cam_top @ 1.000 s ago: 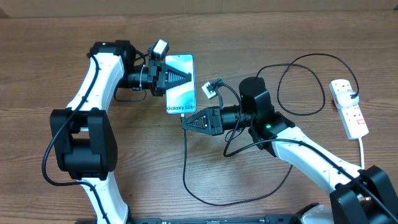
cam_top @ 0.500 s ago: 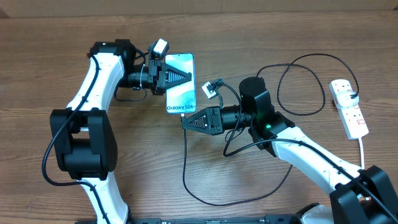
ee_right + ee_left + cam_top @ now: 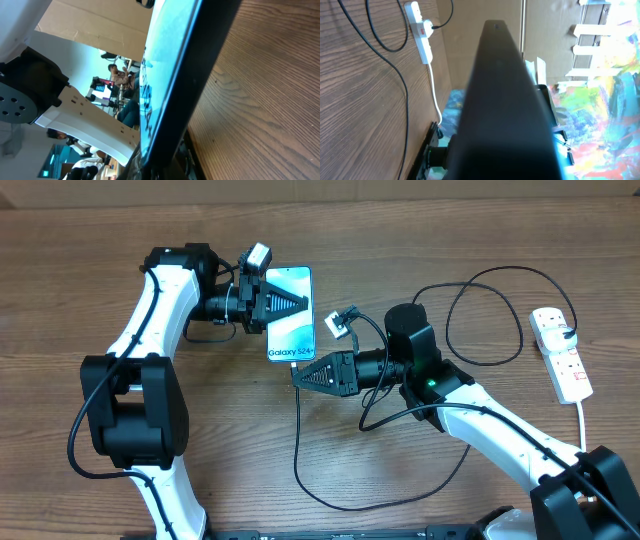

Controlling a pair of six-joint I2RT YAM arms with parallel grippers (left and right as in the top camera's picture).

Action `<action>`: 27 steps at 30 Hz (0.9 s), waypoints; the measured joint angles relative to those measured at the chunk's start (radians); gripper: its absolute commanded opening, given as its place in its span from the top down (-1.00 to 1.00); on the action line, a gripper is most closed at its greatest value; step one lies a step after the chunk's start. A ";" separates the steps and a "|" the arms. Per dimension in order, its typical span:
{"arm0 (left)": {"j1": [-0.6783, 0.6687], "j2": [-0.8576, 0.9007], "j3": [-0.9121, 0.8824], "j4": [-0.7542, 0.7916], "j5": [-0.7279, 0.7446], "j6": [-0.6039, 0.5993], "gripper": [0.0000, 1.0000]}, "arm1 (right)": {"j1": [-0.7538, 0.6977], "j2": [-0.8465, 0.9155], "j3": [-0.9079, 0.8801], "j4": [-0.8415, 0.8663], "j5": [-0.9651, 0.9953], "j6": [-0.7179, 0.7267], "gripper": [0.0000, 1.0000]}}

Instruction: Plug charger to phone and switch on socket

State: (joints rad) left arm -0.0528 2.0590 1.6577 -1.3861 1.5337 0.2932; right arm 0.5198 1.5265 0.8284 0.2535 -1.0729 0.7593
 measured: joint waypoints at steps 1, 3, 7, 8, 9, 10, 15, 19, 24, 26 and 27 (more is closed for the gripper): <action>0.000 0.000 0.000 0.000 0.000 0.000 0.91 | 0.000 0.000 0.000 0.000 0.000 0.000 0.93; 0.000 0.000 0.000 0.000 0.000 -0.002 0.91 | 0.000 0.000 0.000 0.001 0.000 0.005 0.93; 0.000 0.000 0.000 0.004 -0.001 -0.003 0.91 | 0.000 0.000 0.000 0.016 0.000 0.021 0.93; 0.000 0.000 0.000 0.004 -0.001 -0.003 0.91 | 0.000 0.000 0.000 0.018 -0.001 0.027 0.92; 0.000 0.000 0.000 0.005 -0.001 -0.003 0.91 | 0.000 0.000 0.000 0.018 0.000 0.031 0.93; 0.000 0.000 0.000 0.009 -0.001 -0.003 0.91 | 0.000 0.000 0.000 0.018 0.000 0.034 0.93; 0.000 0.000 0.000 0.025 -0.003 -0.003 0.91 | 0.000 0.000 0.000 0.020 0.000 0.048 0.93; 0.000 0.000 0.000 0.025 -0.003 -0.004 0.91 | 0.000 0.000 0.000 0.020 0.000 0.052 0.93; -0.004 0.000 0.000 0.026 -0.003 -0.011 0.91 | 0.000 0.000 0.000 0.019 0.004 0.060 0.93; -0.011 0.000 0.000 0.026 -0.003 -0.014 0.91 | 0.000 0.000 0.000 0.019 0.003 0.065 0.93; -0.014 0.000 0.000 0.027 -0.003 -0.014 0.91 | 0.000 0.000 0.000 0.019 0.003 0.068 0.93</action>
State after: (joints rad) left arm -0.0666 2.0590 1.6577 -1.3590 1.5303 0.2787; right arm 0.5201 1.5265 0.8284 0.2729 -1.0702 0.8268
